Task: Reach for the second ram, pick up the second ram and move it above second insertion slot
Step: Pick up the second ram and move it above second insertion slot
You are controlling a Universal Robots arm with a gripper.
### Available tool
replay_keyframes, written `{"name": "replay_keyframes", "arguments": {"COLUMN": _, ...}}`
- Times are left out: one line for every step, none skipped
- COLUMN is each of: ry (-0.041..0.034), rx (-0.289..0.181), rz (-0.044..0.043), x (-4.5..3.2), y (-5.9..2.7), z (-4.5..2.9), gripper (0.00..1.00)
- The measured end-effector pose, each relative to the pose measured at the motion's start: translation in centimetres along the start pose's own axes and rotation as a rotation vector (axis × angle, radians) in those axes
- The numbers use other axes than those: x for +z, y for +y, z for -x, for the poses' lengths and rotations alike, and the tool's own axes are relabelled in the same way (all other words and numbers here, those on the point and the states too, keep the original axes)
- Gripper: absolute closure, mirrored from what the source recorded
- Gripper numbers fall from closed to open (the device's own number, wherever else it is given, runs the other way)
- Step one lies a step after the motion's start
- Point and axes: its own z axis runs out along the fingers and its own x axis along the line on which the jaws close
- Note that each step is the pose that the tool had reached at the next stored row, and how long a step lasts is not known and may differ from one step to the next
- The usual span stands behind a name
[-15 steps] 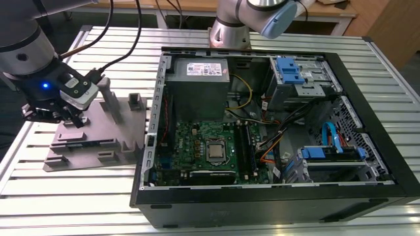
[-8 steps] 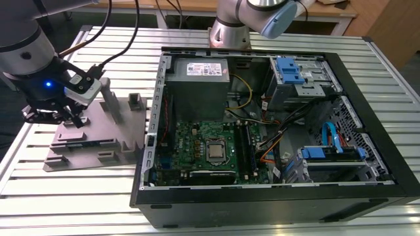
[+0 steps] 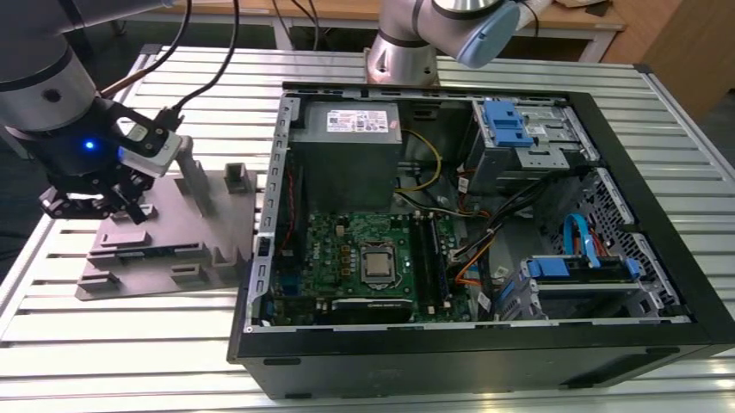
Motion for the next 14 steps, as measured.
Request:
{"name": "replay_keyframes", "arguments": {"ry": 0.0006, "rx": -0.013, "rz": 0.0003, "x": 0.00, "y": 0.00, "z": 0.00, "gripper": 0.89}}
{"name": "replay_keyframes", "arguments": {"ry": 0.0011, "rx": -0.027, "rz": 0.0005, "x": 0.00, "y": 0.00, "z": 0.00, "gripper": 0.89}}
{"name": "replay_keyframes", "arguments": {"ry": 0.0018, "rx": -0.041, "rz": 0.0007, "x": 0.00, "y": 0.00, "z": 0.00, "gripper": 0.89}}
{"name": "replay_keyframes", "arguments": {"ry": 0.0023, "rx": -0.055, "rz": 0.0010, "x": 0.00, "y": 0.00, "z": 0.00, "gripper": 0.89}}
{"name": "replay_keyframes", "arguments": {"ry": 0.0029, "rx": -0.069, "rz": 0.0013, "x": 0.00, "y": 0.00, "z": 0.00, "gripper": 0.89}}
{"name": "replay_keyframes", "arguments": {"ry": 0.0034, "rx": -0.083, "rz": 0.0015, "x": 0.00, "y": 0.00, "z": 0.00, "gripper": 0.89}}
{"name": "replay_keyframes", "arguments": {"ry": 0.0040, "rx": -0.096, "rz": 0.0017, "x": 0.00, "y": 0.00, "z": 0.00, "gripper": 0.89}}
{"name": "replay_keyframes", "arguments": {"ry": 0.0046, "rx": -0.109, "rz": 0.0020, "x": 0.00, "y": 0.00, "z": 0.00, "gripper": 0.89}}
{"name": "replay_keyframes", "arguments": {"ry": 0.0051, "rx": -0.122, "rz": 0.0022, "x": 0.00, "y": 0.00, "z": 0.00, "gripper": 0.89}}
{"name": "replay_keyframes", "arguments": {"ry": 0.0057, "rx": -0.136, "rz": 0.0024, "x": 0.01, "y": 0.00, "z": 0.00, "gripper": 0.89}}
{"name": "replay_keyframes", "arguments": {"ry": 0.0061, "rx": -0.149, "rz": 0.0027, "x": 0.01, "y": 0.00, "z": 0.00, "gripper": 0.89}}
{"name": "replay_keyframes", "arguments": {"ry": 0.0068, "rx": -0.162, "rz": 0.0029, "x": 0.00, "y": 0.00, "z": 0.00, "gripper": 0.89}}
{"name": "replay_keyframes", "arguments": {"ry": 0.0073, "rx": -0.173, "rz": 0.0031, "x": 0.00, "y": 0.00, "z": 0.00, "gripper": 0.89}}
{"name": "replay_keyframes", "arguments": {"ry": 0.0078, "rx": -0.185, "rz": 0.0033, "x": 0.00, "y": 0.00, "z": 0.00, "gripper": 0.89}}
